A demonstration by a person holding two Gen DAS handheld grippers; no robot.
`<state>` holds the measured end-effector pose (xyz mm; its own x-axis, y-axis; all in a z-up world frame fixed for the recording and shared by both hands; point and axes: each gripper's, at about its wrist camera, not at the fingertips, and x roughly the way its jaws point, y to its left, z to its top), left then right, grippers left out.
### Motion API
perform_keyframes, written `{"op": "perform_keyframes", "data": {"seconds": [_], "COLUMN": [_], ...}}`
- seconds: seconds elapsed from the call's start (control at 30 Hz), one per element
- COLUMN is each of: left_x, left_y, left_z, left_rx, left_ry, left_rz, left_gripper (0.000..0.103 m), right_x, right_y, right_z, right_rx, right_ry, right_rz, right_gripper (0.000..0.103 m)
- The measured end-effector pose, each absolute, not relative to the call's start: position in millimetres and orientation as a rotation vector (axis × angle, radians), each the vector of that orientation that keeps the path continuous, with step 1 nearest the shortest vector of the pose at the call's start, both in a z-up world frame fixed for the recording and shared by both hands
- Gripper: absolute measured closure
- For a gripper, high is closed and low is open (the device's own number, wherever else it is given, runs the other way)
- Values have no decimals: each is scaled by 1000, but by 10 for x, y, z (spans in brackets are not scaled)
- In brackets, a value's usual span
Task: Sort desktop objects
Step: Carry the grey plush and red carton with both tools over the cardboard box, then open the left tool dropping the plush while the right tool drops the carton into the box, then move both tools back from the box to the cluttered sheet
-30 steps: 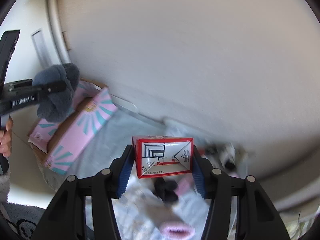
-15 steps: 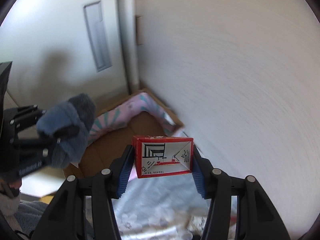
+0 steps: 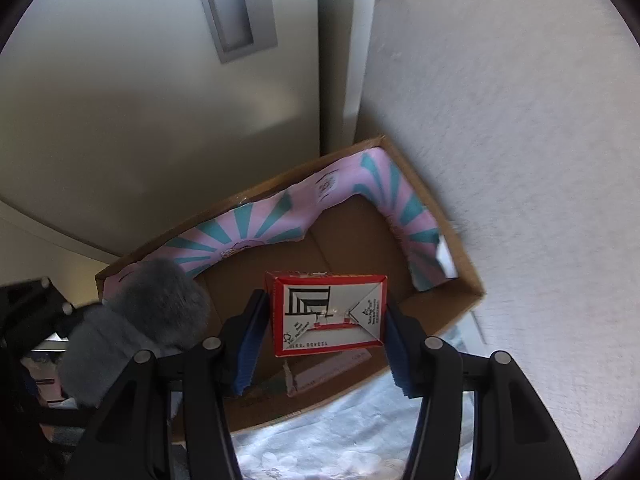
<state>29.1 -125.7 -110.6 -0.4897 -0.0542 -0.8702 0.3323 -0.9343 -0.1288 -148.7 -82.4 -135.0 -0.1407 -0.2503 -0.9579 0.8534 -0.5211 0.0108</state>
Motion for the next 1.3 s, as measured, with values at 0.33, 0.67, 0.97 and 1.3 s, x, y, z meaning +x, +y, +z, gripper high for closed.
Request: {"op": "perform_keyframes", "data": {"seconds": [0.33, 0.67, 0.97, 1.3], "left_x": [217, 192, 193, 244], "left_y": [-1243, -1220, -1280, -1293], "left_z": [-1163, -1058, -1078, -988], "left_rx": [1486, 1456, 1453, 1420], "left_ry": [406, 461, 459, 456], "left_rz": [-2478, -2567, -2537, -2540], "left_gripper": [73, 0, 0, 0], "right_x": [-1524, -1544, -1596, -1535], "right_y": [-818, -941, -847, -623], "right_z": [-1443, -1466, -1394, -1043], "right_rx": [1352, 1415, 1422, 1357], "right_ry": [731, 692, 680, 658], "right_rz": [-1742, -1682, -1789, -1862], "right_gripper": [53, 39, 0, 0]}}
